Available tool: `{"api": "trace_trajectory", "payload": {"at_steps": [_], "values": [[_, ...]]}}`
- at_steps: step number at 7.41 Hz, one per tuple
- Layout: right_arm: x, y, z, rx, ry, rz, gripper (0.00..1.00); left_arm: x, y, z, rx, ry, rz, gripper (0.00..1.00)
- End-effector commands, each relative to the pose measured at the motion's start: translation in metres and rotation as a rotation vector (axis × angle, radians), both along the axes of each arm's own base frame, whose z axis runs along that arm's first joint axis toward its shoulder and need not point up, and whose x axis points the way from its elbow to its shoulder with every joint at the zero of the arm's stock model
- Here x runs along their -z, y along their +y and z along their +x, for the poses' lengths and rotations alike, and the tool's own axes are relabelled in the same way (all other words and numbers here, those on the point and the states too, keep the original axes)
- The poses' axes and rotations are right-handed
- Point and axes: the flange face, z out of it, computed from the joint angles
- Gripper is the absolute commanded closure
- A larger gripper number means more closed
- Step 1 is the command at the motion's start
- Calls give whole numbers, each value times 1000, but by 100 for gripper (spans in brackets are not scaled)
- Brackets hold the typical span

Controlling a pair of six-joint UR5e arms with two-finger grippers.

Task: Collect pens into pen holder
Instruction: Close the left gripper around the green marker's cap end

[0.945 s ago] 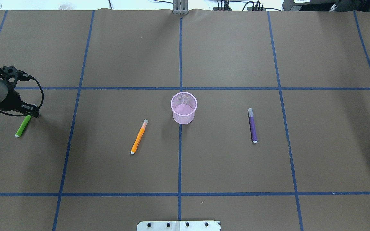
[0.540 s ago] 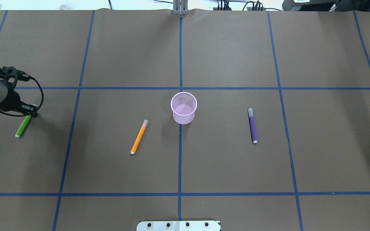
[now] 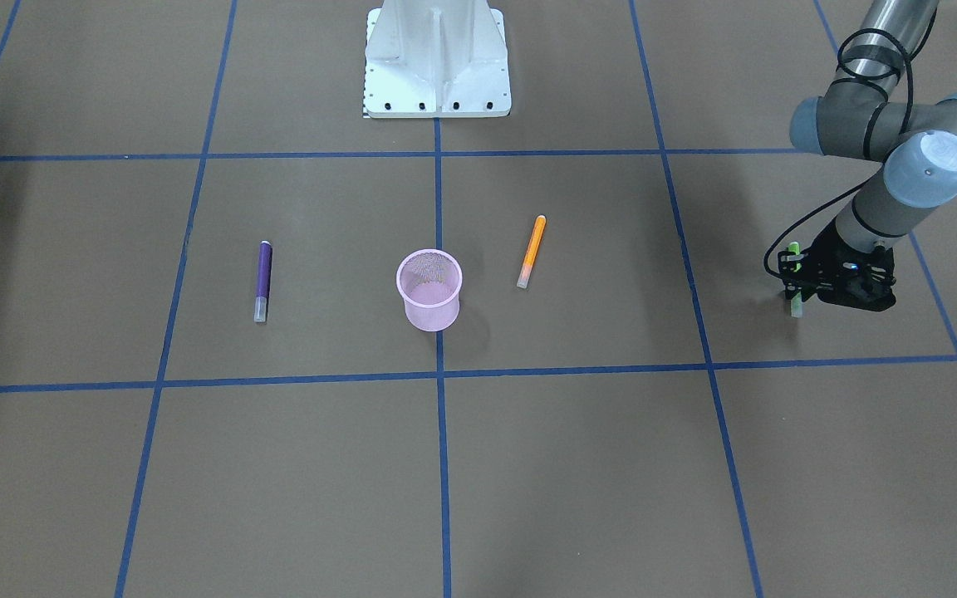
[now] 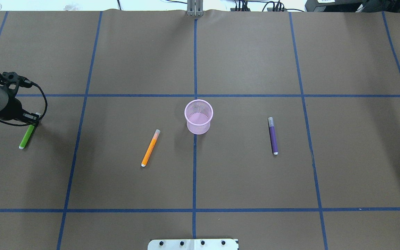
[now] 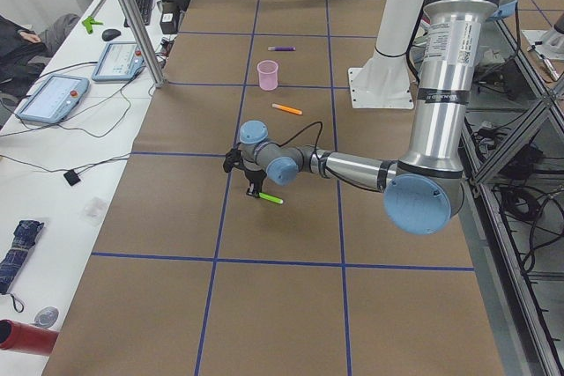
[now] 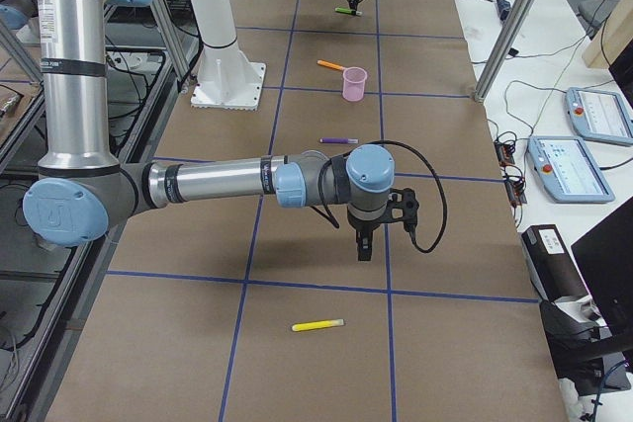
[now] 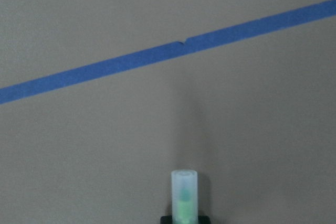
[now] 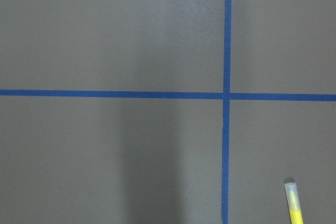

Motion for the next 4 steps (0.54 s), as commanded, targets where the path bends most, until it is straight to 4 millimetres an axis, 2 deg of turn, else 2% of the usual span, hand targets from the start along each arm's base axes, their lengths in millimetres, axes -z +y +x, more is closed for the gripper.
{"api": "trace_trajectory", "payload": {"at_steps": [1,2,3,4], "values": [[-13,0,0,0,3,-22,0,24,2,-2,0,29,21,100],[-17,2,1,-1,5,-26,0,50,1,-5,7,59,58,100],[-23,7,1,-3,7,-40,0,76,-3,-16,35,86,98,100],[-25,4,1,-4,8,-45,0,111,-17,-28,71,122,149,100]]}}
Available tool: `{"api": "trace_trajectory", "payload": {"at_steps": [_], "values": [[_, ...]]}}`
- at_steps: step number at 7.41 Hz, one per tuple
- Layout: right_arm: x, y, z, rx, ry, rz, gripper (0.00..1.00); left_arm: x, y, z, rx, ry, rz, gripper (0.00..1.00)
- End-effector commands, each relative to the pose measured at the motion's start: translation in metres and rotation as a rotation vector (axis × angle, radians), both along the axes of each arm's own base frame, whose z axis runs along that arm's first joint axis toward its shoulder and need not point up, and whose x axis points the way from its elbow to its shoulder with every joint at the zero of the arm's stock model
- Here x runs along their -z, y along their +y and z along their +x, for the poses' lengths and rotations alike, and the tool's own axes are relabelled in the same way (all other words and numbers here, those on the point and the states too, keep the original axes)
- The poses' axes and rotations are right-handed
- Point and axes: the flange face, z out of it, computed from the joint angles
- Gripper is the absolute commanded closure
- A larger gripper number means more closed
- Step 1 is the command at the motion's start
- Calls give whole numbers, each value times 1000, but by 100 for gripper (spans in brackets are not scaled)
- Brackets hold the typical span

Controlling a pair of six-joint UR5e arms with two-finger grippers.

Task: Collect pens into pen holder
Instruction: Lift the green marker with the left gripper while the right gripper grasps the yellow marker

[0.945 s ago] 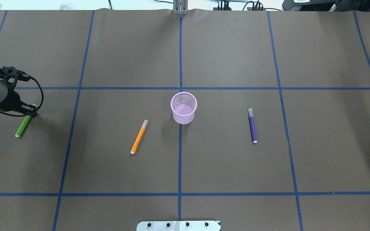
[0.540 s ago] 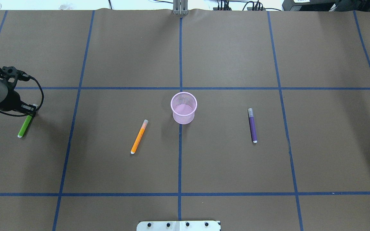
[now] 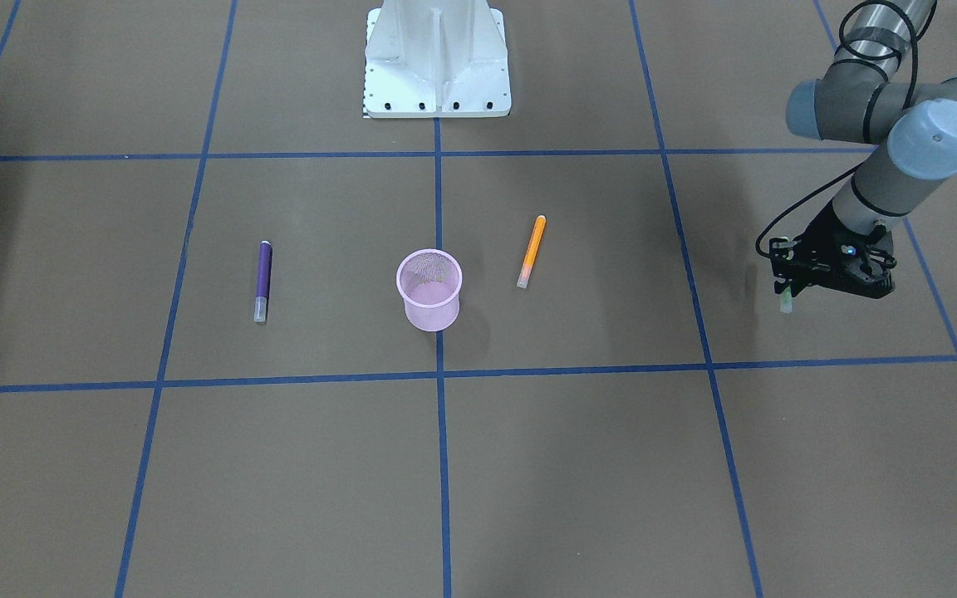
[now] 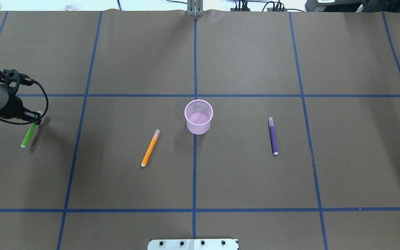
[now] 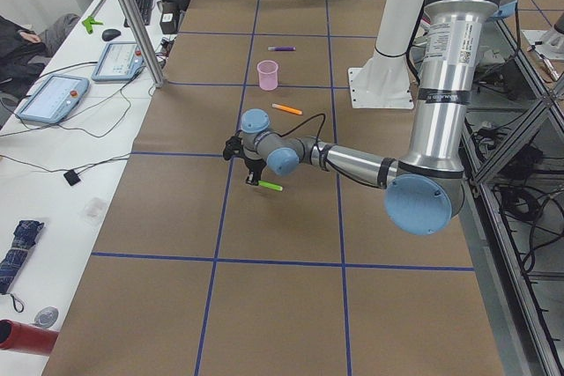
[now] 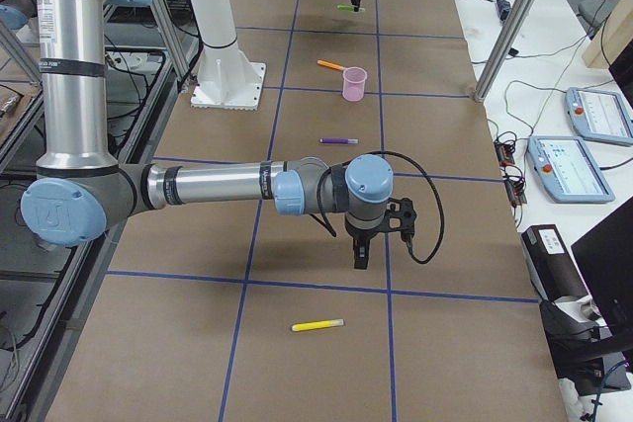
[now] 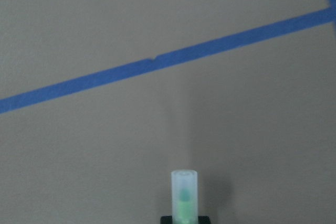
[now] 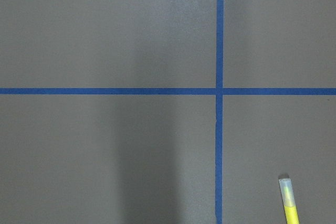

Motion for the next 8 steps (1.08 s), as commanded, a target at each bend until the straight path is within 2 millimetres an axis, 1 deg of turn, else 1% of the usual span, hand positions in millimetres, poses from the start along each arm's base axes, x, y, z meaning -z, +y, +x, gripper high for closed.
{"api": "trace_trajectory", "payload": {"at_steps": [1,2,3,4,5,6,7,8], "values": [[-6,1,0,0,5,-10,0,65,-23,-16,92,78,51,100],[-11,6,2,12,23,22,0,94,-35,-10,129,117,48,100],[-30,7,5,7,70,30,0,112,-41,-7,132,136,69,100],[-59,7,5,20,73,4,0,132,-48,-3,131,156,94,100],[-91,9,5,75,78,85,0,147,-52,0,142,175,99,100],[-118,13,5,99,79,125,0,154,-55,2,160,191,84,100],[-146,22,5,116,78,149,0,163,-58,4,160,200,99,100],[-160,26,4,116,77,170,0,170,-61,4,172,204,124,100]]}}
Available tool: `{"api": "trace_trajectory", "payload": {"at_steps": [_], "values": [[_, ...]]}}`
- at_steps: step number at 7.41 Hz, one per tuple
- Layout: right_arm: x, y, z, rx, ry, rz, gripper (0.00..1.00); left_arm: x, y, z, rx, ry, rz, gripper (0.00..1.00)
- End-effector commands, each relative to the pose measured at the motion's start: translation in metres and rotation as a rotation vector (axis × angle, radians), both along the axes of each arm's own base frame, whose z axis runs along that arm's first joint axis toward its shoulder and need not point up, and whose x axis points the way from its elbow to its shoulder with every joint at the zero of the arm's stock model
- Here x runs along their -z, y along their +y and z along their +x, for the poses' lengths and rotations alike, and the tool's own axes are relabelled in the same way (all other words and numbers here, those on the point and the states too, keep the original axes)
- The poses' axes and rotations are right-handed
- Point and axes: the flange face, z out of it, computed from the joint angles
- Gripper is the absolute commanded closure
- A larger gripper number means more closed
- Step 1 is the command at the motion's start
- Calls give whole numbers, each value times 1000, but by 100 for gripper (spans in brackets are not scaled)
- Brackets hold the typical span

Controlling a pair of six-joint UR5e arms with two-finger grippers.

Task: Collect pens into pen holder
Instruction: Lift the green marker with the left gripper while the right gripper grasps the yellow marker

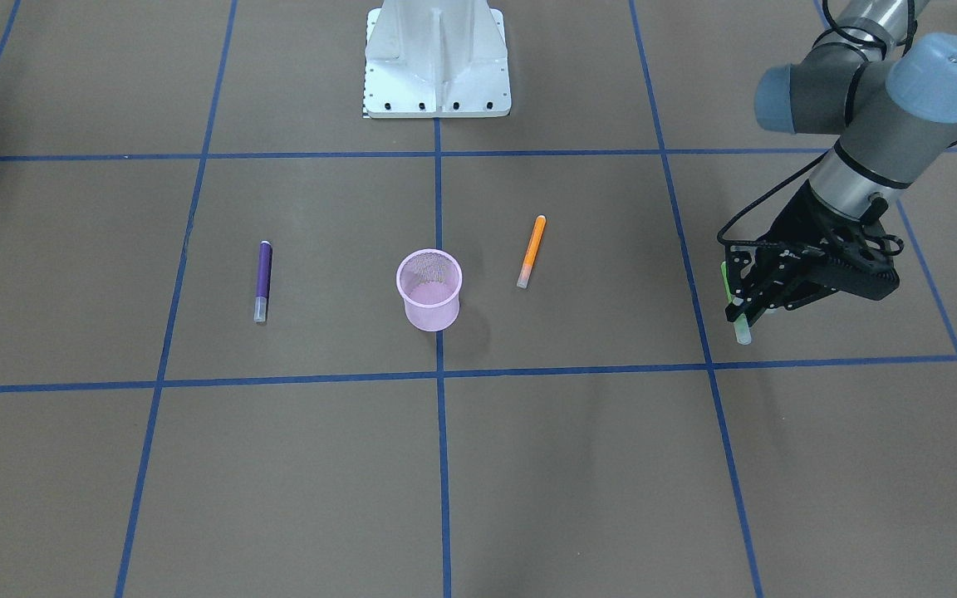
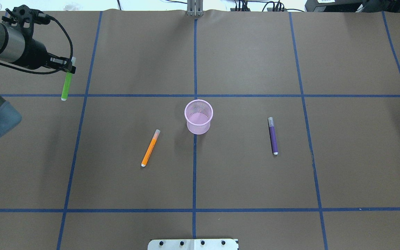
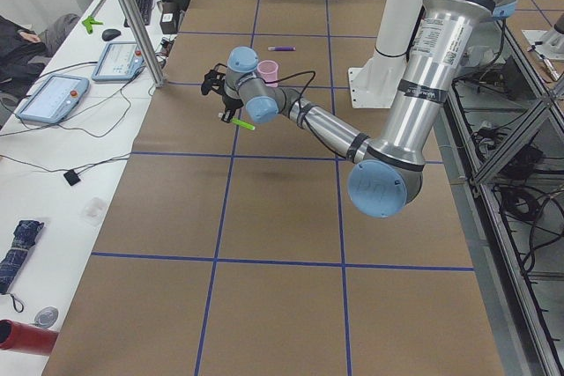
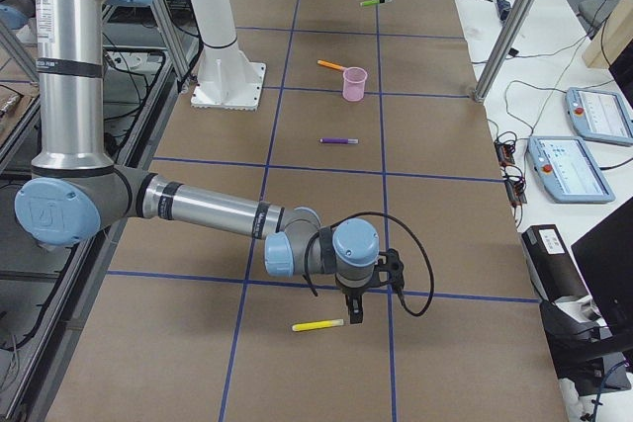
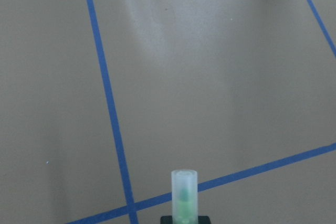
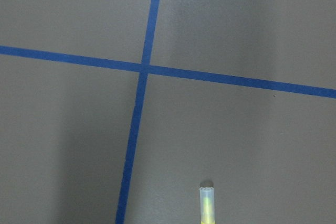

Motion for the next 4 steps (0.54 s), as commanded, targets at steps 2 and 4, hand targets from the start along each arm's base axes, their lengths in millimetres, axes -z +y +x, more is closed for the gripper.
{"api": "trace_trajectory", "payload": {"at_steps": [2,4], "values": [[-48,17,-1,13,-1,-11,0,16,-7,3,21,10,30,100],[-54,18,-17,49,-6,-27,0,15,-12,6,21,7,26,100]]}}
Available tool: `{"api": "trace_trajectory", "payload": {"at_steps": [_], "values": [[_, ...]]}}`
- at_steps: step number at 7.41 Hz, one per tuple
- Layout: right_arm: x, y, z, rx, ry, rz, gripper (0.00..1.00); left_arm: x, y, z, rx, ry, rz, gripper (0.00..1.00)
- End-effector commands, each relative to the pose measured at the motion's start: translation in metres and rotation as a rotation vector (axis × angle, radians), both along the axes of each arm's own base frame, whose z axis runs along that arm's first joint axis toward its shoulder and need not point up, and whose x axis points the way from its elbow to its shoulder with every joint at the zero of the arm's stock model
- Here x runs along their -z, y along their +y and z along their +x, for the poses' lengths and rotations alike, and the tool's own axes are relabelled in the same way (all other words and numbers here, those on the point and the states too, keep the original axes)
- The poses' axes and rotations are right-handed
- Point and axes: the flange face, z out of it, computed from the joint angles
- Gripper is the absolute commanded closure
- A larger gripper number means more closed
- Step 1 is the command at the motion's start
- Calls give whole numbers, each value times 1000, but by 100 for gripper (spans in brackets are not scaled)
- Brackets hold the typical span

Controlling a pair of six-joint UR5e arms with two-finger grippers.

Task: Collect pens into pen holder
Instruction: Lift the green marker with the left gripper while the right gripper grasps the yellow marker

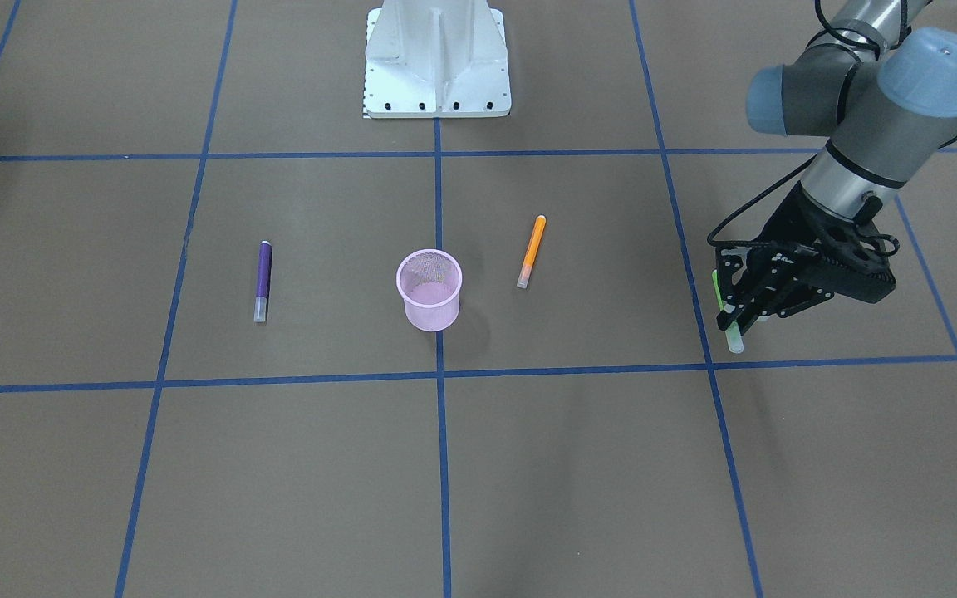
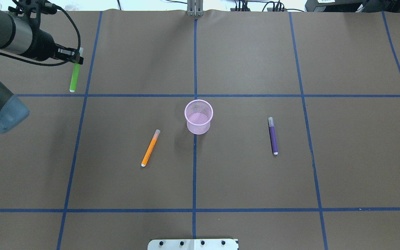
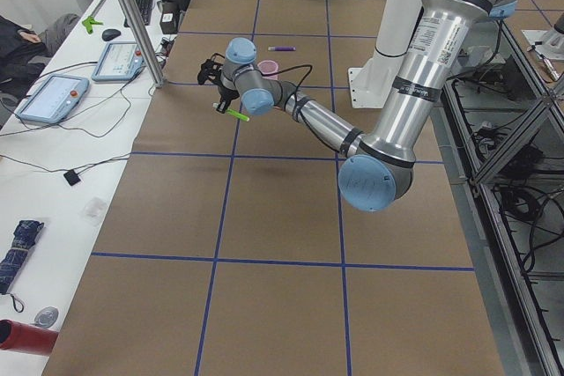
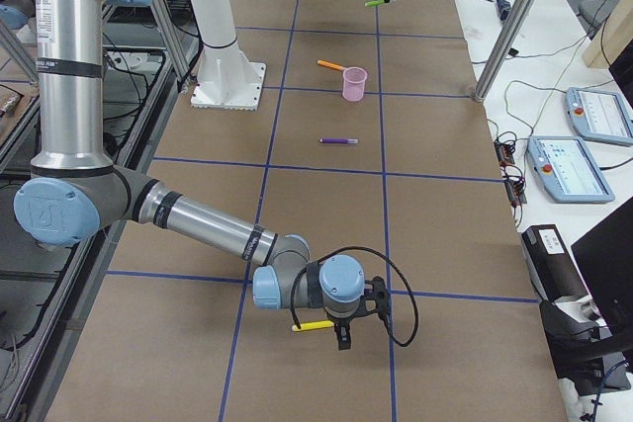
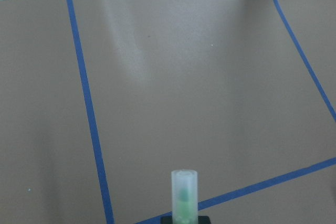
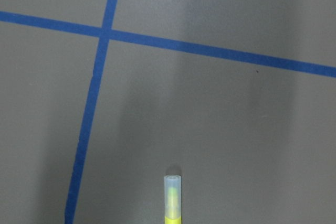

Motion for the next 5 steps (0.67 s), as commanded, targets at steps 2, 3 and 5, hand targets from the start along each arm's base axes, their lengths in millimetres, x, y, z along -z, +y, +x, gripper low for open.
{"api": "trace_trajectory", "payload": {"at_steps": [2,3,5], "values": [[-12,2,-25,55,4,-24,0,0,-5,3,0,-3,-1,100],[-15,3,-27,59,11,-31,0,0,-5,3,0,-3,-1,100],[-25,5,-31,68,12,-52,0,-5,-7,4,-4,-11,-4,100]]}}
